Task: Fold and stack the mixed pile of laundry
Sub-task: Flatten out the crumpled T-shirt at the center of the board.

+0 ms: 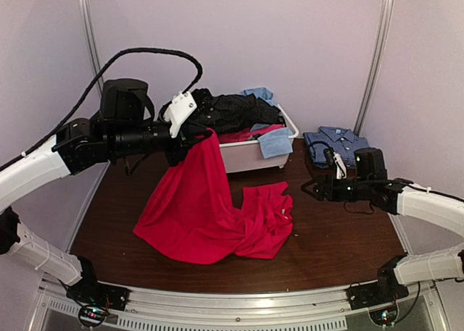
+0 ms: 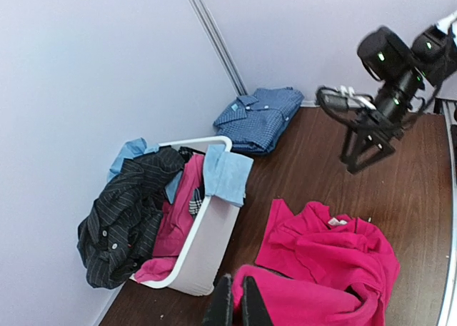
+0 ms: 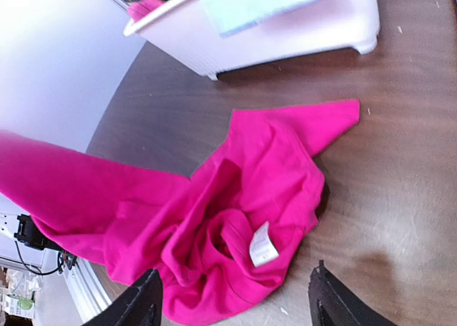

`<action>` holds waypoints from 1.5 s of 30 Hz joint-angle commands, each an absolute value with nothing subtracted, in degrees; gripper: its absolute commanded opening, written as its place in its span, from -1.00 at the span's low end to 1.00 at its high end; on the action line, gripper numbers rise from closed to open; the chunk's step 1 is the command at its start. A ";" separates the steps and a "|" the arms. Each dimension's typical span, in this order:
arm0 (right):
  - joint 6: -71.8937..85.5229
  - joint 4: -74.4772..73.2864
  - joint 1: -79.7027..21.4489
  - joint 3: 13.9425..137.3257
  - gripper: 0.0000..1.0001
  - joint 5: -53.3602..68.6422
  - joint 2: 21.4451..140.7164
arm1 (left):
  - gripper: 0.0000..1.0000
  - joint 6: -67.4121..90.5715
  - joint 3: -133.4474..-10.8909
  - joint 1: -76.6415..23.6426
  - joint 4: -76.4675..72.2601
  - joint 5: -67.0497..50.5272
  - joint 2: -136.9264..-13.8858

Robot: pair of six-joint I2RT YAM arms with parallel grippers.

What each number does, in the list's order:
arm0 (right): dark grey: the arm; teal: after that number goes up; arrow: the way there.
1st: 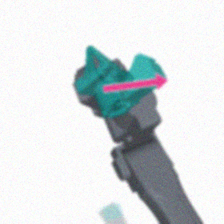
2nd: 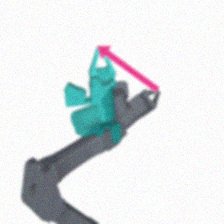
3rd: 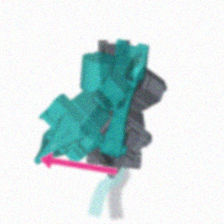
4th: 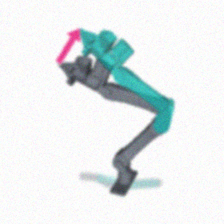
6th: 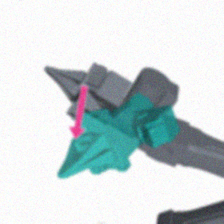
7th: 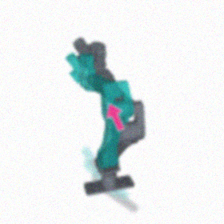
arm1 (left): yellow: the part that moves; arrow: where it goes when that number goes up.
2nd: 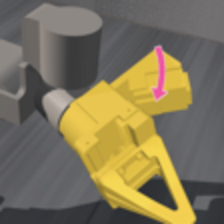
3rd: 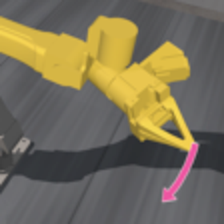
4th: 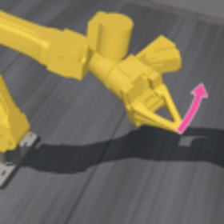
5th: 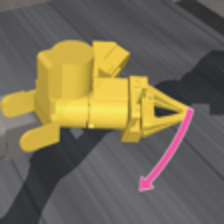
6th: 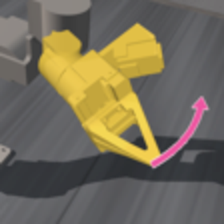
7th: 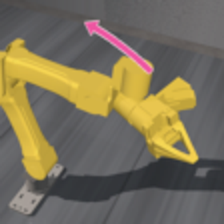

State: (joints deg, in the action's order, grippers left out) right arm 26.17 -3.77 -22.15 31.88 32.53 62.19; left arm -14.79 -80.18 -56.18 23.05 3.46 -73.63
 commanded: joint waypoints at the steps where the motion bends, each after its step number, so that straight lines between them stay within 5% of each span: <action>1: 21.46 -8.37 -22.55 41.86 0.35 35.23 69.19 | -1.00 -15.67 -77.22 -55.84 24.21 0.00 -72.51; 23: 25.51 -11.56 -49.66 70.55 0.18 28.05 108.25 | -1.00 -9.46 -64.98 -55.86 20.66 1.15 -64.40; 31: 21.74 -16.78 -54.15 69.86 0.46 24.54 112.20 | -1.00 -8.28 -62.33 -54.76 20.05 2.74 -62.27; 40: 20.24 -22.77 -50.87 64.20 -0.94 7.58 99.71 | -1.00 -5.56 -60.51 -49.27 20.71 2.92 -61.26; 45: 21.58 -19.77 -40.84 58.96 -1.00 11.72 83.82 | -1.00 -1.33 -60.14 -42.33 21.01 5.96 -61.74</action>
State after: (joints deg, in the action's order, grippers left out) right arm 20.97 -20.62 -48.31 61.23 12.75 95.44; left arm -5.52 -60.31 -46.85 23.68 2.92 -62.50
